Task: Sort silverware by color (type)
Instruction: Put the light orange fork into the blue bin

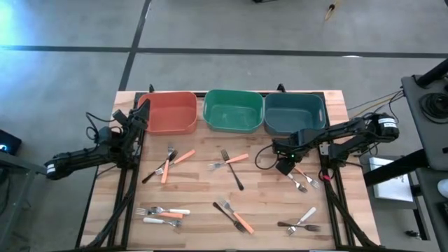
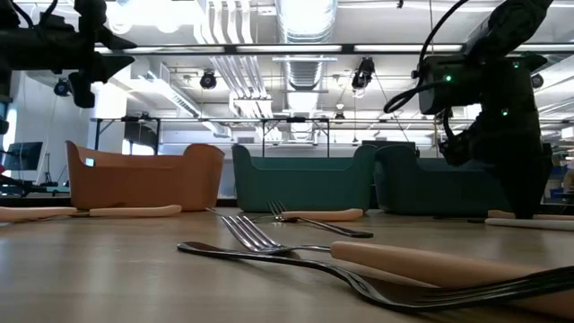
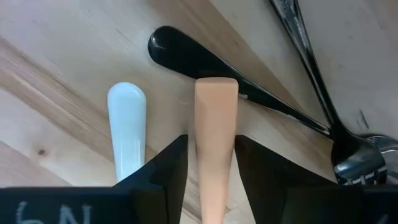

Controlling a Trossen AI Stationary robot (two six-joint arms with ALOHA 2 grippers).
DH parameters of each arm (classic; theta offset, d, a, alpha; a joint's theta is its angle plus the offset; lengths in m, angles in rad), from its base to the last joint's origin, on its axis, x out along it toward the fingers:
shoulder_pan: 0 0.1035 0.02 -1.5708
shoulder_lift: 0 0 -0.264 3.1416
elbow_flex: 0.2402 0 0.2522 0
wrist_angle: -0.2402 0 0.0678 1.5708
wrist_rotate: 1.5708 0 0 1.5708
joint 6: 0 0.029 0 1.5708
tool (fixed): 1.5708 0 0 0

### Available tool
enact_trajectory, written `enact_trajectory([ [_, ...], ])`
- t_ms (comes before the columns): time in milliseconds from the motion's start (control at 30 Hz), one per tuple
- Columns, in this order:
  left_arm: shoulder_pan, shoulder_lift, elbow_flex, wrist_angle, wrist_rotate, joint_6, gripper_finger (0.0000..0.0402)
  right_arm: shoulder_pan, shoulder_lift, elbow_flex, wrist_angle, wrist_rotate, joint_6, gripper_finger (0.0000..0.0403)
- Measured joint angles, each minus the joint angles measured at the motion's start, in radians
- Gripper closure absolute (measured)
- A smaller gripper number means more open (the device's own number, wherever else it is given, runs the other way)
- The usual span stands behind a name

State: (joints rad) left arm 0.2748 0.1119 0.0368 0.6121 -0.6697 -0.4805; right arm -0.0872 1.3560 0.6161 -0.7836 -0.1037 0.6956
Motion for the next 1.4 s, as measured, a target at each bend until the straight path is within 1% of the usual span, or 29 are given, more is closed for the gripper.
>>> enact_trajectory([
  [200,0.000,0.000,0.000,0.000,0.000,0.000,0.0294,0.000,-0.006,0.000,-0.006,0.007,0.002,0.0338],
  [367,0.000,0.000,0.000,-0.001,0.000,0.000,0.0294,-0.001,-0.037,0.004,-0.012,-0.017,0.013,0.0339],
  [433,0.000,0.000,0.000,0.000,0.000,0.000,0.0294,0.002,-0.054,0.026,-0.044,-0.021,0.018,0.0339],
  [533,0.000,0.000,0.000,-0.001,0.000,0.000,0.0294,0.002,-0.101,0.092,-0.119,-0.027,0.001,0.0339],
  [700,0.000,0.000,0.000,0.000,0.000,0.000,0.0294,0.002,-0.173,0.213,-0.159,-0.025,-0.017,0.0339],
  [767,0.000,0.000,0.000,0.000,0.000,0.000,0.0294,0.002,-0.201,0.269,-0.159,-0.008,-0.040,0.0339],
  [833,0.000,0.000,0.000,0.000,0.000,0.000,0.0294,0.002,-0.219,0.326,-0.171,0.036,-0.064,0.0339],
  [900,0.000,0.000,0.000,0.000,0.000,0.000,0.0294,0.002,-0.235,0.388,-0.183,0.108,-0.099,0.0339],
  [967,0.000,0.000,0.000,0.000,0.000,0.000,0.0294,0.002,-0.239,0.447,-0.231,0.222,-0.159,0.0339],
  [1033,0.000,0.000,0.000,0.000,0.000,0.000,0.0294,-0.004,-0.232,0.498,-0.284,0.363,-0.233,0.0339],
  [1100,0.000,0.000,0.000,0.000,0.000,0.000,0.0294,-0.019,-0.223,0.543,-0.311,0.495,-0.318,0.0339],
  [1167,0.000,0.000,0.000,0.000,0.000,0.000,0.0294,-0.047,-0.214,0.581,-0.320,0.605,-0.402,0.0339],
  [1233,0.000,0.000,0.000,0.000,0.000,0.000,0.0294,-0.086,-0.205,0.612,-0.303,0.676,-0.478,0.0339],
  [1267,0.000,0.000,0.000,0.000,0.000,0.000,0.0294,-0.109,-0.200,0.624,-0.297,0.695,-0.515,0.0339],
  [1400,0.000,0.000,0.000,0.000,0.000,0.000,0.0294,-0.210,-0.159,0.648,-0.302,0.732,-0.616,0.0339],
])
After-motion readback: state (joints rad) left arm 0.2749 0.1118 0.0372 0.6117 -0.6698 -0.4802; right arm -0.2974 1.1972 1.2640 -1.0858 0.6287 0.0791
